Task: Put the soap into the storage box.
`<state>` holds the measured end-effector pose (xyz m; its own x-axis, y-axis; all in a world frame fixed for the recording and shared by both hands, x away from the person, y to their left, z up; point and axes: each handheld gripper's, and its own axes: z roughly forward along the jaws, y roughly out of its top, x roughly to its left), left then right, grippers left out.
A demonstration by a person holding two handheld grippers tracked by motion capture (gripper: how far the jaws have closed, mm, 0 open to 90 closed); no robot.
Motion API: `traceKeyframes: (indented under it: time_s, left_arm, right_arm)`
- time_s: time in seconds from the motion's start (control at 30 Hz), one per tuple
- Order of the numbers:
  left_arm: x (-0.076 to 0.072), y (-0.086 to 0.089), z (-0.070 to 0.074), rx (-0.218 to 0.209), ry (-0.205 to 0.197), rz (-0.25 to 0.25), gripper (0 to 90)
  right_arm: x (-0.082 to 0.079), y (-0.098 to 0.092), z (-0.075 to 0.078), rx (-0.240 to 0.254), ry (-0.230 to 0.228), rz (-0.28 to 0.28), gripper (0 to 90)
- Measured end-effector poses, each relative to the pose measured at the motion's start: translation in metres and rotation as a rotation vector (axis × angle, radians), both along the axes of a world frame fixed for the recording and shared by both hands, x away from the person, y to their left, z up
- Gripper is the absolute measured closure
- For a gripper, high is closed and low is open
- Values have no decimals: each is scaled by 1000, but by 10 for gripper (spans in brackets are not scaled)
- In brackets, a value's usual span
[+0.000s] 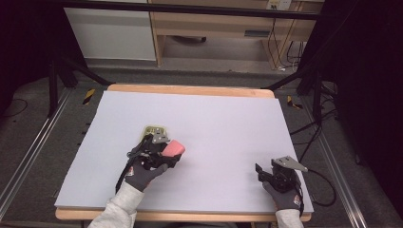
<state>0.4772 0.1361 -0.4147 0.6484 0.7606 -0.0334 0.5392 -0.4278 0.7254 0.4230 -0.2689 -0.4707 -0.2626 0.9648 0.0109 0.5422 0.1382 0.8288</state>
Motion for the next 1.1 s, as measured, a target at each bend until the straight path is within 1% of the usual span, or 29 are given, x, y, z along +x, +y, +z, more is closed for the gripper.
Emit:
traceKeyframes:
  time_s: [0.17,0.57,0.9,1.1]
  left_arm:
    - [1,4,1,-3,-1,11,371]
    - [5,19,10,-35,-16,56,371]
    - [12,29,15,-44,-26,85,371]
    - [16,33,15,-46,-26,101,371]
  right_arm:
    - [0,1,0,3,4,2,331]
    - [1,2,-1,-3,7,12,332]
    - [1,2,-1,2,7,8,332]
    - [1,2,-1,3,9,9,332]
